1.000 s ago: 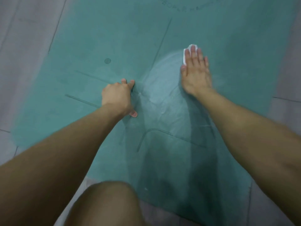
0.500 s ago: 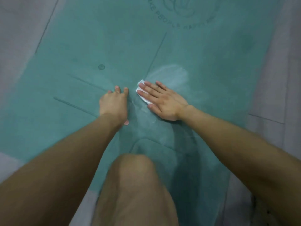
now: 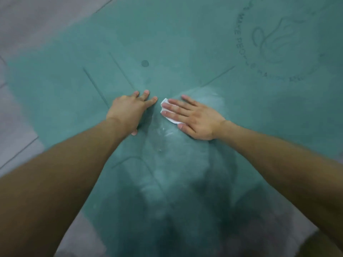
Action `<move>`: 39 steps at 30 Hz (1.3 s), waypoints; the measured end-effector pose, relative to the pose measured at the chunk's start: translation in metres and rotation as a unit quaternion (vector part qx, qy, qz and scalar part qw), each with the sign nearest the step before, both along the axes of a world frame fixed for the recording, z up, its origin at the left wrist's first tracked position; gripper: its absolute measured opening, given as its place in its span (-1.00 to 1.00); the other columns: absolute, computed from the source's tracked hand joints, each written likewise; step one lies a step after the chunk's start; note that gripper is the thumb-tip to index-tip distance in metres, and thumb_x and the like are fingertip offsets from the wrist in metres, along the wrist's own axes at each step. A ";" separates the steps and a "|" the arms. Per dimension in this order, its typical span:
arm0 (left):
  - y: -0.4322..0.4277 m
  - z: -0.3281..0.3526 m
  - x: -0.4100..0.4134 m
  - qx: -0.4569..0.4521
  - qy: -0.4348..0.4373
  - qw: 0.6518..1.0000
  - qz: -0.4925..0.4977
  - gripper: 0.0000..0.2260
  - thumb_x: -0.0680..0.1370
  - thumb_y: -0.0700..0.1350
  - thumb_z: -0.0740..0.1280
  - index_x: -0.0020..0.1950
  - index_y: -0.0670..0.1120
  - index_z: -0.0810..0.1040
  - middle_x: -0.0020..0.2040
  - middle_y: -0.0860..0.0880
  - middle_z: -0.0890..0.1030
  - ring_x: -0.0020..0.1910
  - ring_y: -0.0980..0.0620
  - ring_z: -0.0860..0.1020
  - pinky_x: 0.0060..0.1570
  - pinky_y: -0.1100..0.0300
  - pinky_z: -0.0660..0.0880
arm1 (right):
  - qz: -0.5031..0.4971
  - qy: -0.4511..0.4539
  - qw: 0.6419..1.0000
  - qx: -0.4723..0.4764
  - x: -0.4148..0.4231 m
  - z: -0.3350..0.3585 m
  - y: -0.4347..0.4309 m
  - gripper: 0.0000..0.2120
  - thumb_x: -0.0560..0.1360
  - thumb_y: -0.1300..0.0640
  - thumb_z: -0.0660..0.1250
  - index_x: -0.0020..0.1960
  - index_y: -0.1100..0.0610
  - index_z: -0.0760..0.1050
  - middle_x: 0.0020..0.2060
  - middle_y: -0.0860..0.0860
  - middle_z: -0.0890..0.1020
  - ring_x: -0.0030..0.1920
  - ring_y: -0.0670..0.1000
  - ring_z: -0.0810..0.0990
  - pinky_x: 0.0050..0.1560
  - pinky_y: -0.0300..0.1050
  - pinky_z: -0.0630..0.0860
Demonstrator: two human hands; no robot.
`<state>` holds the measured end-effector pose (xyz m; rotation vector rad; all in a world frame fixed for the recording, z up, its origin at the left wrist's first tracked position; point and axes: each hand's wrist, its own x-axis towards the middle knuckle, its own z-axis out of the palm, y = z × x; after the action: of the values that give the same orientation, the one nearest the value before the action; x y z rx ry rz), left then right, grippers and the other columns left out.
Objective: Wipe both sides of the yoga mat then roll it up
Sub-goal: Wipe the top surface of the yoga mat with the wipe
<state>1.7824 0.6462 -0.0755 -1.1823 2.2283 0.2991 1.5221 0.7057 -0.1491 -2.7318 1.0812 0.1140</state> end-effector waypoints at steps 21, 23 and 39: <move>0.033 0.007 -0.033 0.037 -0.007 0.972 0.231 -0.14 0.65 -0.19 0.26 0.69 0.22 -0.28 0.71 -0.09 -0.30 0.71 -0.14 -0.14 0.62 -0.13 0.11 | 0.215 -0.035 0.974 0.064 -0.028 -0.004 -0.112 -0.16 0.59 -0.17 0.21 0.71 0.20 0.03 0.71 0.12 0.02 0.71 0.10 -0.06 0.66 0.21 0.03; 0.046 0.013 -0.051 0.035 0.004 0.922 0.385 -0.01 0.53 -0.03 0.52 0.72 0.21 -0.13 0.72 -0.14 -0.19 0.70 -0.15 -0.06 0.59 -0.21 0.17 | 0.226 -0.037 0.971 0.067 -0.028 -0.005 -0.115 -0.18 0.59 -0.17 0.20 0.71 0.20 0.03 0.70 0.11 0.04 0.71 0.09 -0.05 0.66 0.21 0.03; 0.222 0.028 -0.133 -0.007 0.079 0.785 0.615 0.10 0.25 0.30 0.66 0.67 0.16 0.16 0.59 -0.03 0.28 0.54 -0.12 0.32 0.45 -0.09 0.42 | 0.233 -0.080 0.969 -0.002 -0.028 -0.012 -0.109 -0.25 0.62 -0.12 0.19 0.70 0.18 0.09 0.70 0.07 0.10 0.70 0.04 -0.01 0.66 0.17 0.06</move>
<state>1.6496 0.8682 -0.0479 -2.5426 1.2126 0.8891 1.4944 0.5970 -0.1607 -2.8823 0.3840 -0.0413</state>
